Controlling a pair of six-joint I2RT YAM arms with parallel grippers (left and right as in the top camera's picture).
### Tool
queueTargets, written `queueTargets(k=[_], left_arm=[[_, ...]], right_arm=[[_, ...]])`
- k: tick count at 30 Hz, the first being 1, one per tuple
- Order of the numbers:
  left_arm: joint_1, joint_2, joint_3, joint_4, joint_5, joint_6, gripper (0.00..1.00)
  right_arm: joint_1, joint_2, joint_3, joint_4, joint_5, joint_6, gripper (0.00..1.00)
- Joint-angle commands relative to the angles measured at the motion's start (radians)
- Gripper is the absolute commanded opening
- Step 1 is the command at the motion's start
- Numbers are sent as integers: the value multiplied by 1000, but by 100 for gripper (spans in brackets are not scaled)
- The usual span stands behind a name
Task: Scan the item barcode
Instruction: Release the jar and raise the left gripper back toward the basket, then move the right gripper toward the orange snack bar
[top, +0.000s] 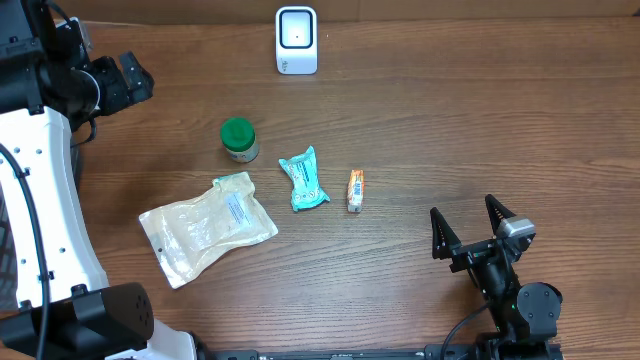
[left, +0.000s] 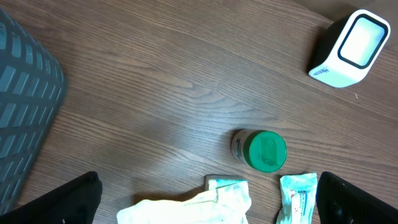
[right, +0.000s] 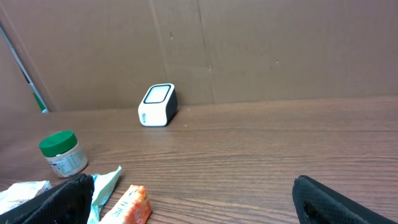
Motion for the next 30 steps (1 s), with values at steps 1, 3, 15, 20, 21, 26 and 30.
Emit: queueTargets(k=[1, 3, 15, 20, 21, 26, 30], left_arm=[[-2, 0, 8, -2, 15, -18, 100], [-2, 0, 8, -2, 15, -18, 100], [-2, 0, 8, -2, 15, -18, 100], [-2, 0, 8, -2, 15, -18, 100], [-2, 0, 8, -2, 16, -18, 100], [-2, 0, 8, -2, 15, -18, 100], [-2, 0, 8, -2, 16, -18, 100]], right_arm=[[-2, -8, -10, 5, -6, 2, 100], [-2, -8, -10, 5, -6, 3, 100], [-2, -8, -5, 9, -175, 85, 100], [-2, 2, 43, -24, -257, 141, 100], [-2, 9, 59, -41, -264, 148, 100], [-2, 84, 190, -167, -303, 161, 100], [-2, 198, 329, -296, -324, 160, 100]])
